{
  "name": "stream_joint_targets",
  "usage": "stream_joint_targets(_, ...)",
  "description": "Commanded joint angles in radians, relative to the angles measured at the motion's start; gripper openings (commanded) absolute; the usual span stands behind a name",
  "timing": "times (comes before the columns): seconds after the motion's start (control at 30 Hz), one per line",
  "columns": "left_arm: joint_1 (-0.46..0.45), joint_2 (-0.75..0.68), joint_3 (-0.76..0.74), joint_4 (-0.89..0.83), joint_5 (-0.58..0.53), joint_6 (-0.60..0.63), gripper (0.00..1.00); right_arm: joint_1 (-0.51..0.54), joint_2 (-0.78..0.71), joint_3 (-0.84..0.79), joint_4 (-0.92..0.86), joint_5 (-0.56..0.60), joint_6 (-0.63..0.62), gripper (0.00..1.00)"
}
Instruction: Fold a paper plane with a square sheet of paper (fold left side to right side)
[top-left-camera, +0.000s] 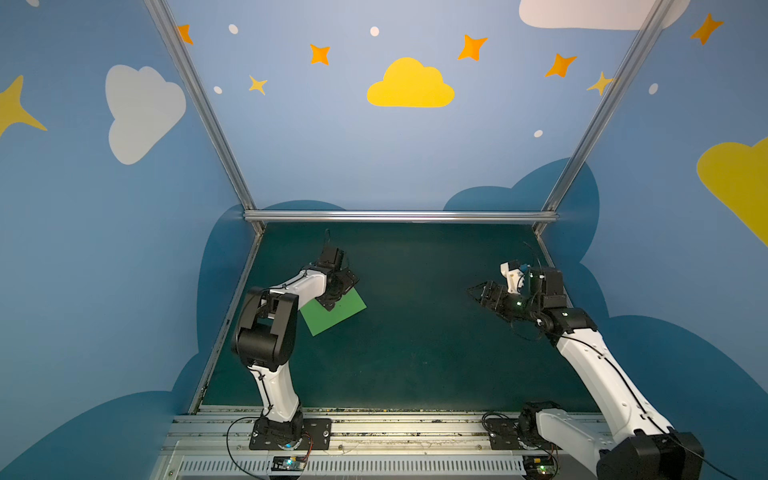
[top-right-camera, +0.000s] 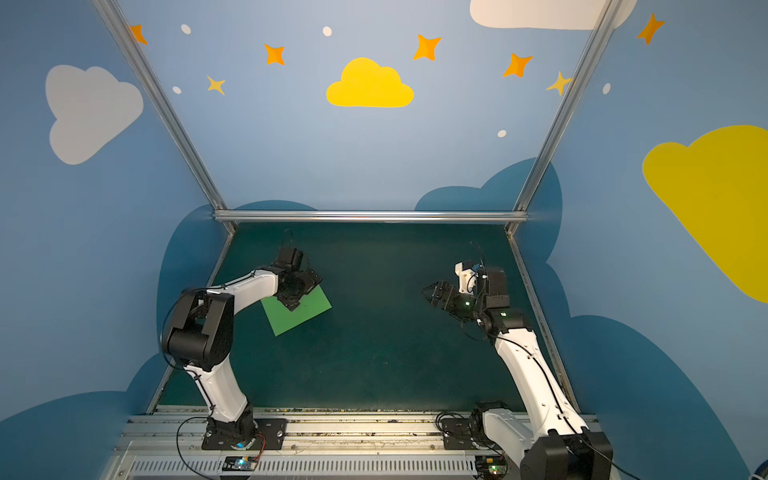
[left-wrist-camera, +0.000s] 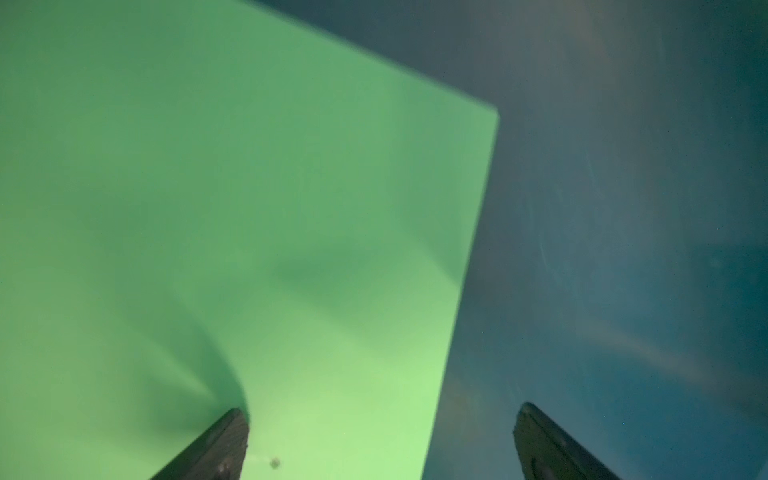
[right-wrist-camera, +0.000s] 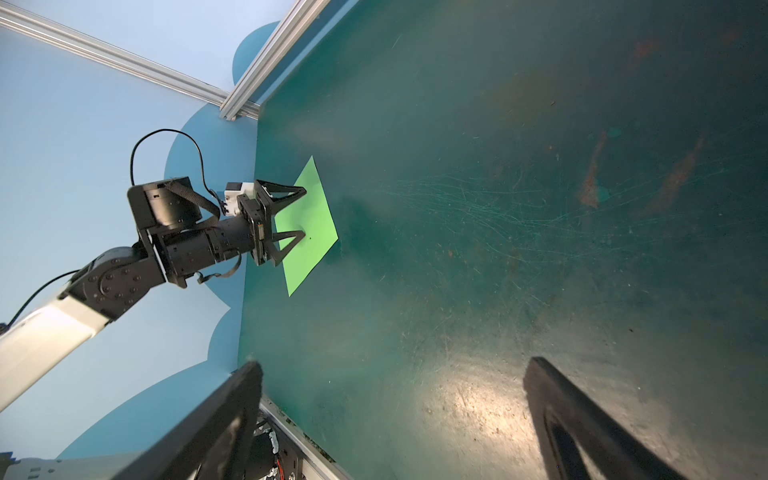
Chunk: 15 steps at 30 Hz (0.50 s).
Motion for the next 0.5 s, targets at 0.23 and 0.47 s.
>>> stream_joint_targets(0.23,0.030,0.111,0.050,-0.085,-0.004,0.061,1.00,0.004,-0.001,-0.012,-0.021,-0.020,-0.028,0.97)
stream_joint_targets(0.47,-0.119,0.106,-0.018,-0.021,0.041,0.046,1.00,0.011,0.051,-0.051,0.029,-0.055,-0.016,0.97)
